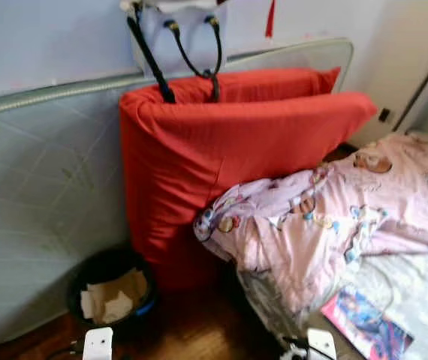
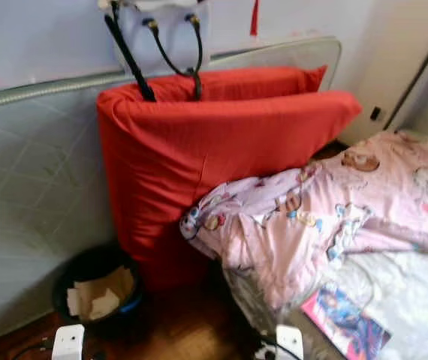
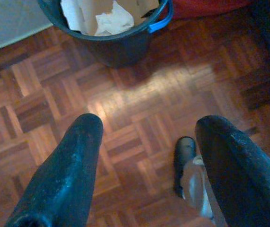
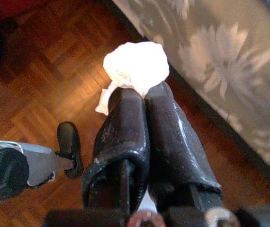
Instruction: Clean up the room
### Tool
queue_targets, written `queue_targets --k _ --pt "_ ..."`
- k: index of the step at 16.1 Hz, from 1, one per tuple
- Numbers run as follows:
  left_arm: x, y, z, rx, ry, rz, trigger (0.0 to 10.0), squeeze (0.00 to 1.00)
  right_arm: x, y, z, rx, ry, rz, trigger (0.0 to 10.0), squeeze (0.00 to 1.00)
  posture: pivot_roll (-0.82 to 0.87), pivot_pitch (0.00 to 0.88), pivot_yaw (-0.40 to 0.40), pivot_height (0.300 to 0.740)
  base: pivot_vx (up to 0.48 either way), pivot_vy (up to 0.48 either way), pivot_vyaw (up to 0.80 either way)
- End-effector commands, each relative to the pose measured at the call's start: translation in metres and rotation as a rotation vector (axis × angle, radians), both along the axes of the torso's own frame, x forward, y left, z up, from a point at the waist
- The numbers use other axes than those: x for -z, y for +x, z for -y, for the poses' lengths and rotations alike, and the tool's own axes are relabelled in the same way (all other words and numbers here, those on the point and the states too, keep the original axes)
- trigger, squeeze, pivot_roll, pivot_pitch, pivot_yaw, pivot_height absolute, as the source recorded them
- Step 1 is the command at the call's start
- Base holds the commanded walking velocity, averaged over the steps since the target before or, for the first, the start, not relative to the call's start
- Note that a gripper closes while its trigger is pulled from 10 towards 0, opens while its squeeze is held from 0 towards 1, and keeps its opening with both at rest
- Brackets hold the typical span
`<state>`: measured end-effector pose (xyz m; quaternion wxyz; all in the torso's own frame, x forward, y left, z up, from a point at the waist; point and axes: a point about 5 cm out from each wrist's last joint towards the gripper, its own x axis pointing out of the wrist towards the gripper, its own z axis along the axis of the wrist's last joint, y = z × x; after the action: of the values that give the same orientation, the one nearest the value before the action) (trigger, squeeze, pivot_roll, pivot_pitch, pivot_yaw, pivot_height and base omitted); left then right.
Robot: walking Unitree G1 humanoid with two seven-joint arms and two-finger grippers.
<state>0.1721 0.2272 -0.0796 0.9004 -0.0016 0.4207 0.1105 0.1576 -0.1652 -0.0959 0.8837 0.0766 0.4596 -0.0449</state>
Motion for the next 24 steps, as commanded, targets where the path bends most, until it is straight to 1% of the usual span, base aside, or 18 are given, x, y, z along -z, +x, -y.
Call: queue_targets --k 1,4,8,9,10,11,13,15,17,19,21,24 --pt "0.001 -0.001 0.004 0.000 -0.009 -0.007 10.0 0.00 0.002 -0.006 0.001 0.011 -0.008 -0.021 10.0 0.00 0.10 0.000 -0.033 0.730 0.000 0.371 0.00" --pt "0.001 -0.001 0.003 0.002 -0.007 -0.006 10.0 0.00 0.003 -0.007 0.001 0.014 -0.012 -0.024 10.0 0.00 0.10 0.000 -0.031 0.730 0.000 0.371 0.00" --pt "0.001 0.000 0.002 0.002 -0.004 -0.005 10.0 0.00 0.002 -0.014 0.028 0.036 -0.031 -0.027 10.0 0.00 0.11 0.000 -0.031 0.730 0.000 0.371 0.00" --pt "0.001 0.000 0.002 0.004 -0.004 -0.004 10.0 0.00 0.001 -0.014 0.038 0.043 -0.040 -0.026 10.0 0.00 0.11 0.000 -0.032 0.730 0.000 0.371 0.00" --pt "0.000 0.001 0.003 0.003 -0.004 -0.002 10.0 0.00 0.000 -0.013 0.041 0.048 -0.044 -0.024 10.0 0.00 0.11 0.000 -0.035 0.730 0.000 0.371 0.00" --pt "0.000 0.001 0.002 0.003 -0.004 -0.001 10.0 0.00 -0.001 -0.010 0.042 0.055 -0.042 -0.019 10.0 0.00 0.11 0.000 -0.035 0.730 0.000 0.368 0.00" --pt "-0.001 0.002 0.002 0.001 -0.003 0.002 10.0 0.00 -0.002 -0.005 0.037 0.051 -0.037 -0.013 10.0 0.00 0.11 0.000 -0.036 0.730 0.000 0.368 0.00" --pt "-0.001 0.003 0.002 0.000 -0.003 0.004 10.0 0.00 -0.002 0.000 0.025 0.040 -0.028 -0.016 10.0 0.00 0.11 0.000 -0.037 0.730 0.000 0.368 0.00" --pt "0.000 0.002 0.002 -0.001 -0.004 0.002 10.0 0.00 0.000 0.000 0.014 0.039 -0.019 -0.022 10.0 0.00 0.11 0.000 -0.037 0.730 0.000 0.366 0.00" --pt "0.000 0.001 0.002 -0.002 -0.005 -0.001 10.0 0.00 0.001 -0.003 0.010 0.039 -0.018 -0.029 10.0 0.00 0.11 0.000 -0.036 0.730 0.000 0.366 0.00" --pt "0.000 0.001 0.002 -0.002 -0.005 -0.003 10.0 0.00 0.002 -0.007 0.012 0.037 -0.022 -0.033 10.0 0.00 0.11 0.000 -0.036 0.730 0.000 0.364 0.00" --pt "0.000 0.000 0.001 -0.002 -0.004 -0.004 10.0 0.00 0.002 -0.013 0.027 0.052 -0.030 -0.031 10.0 0.00 0.11 0.000 -0.035 0.730 0.000 0.364 0.00"
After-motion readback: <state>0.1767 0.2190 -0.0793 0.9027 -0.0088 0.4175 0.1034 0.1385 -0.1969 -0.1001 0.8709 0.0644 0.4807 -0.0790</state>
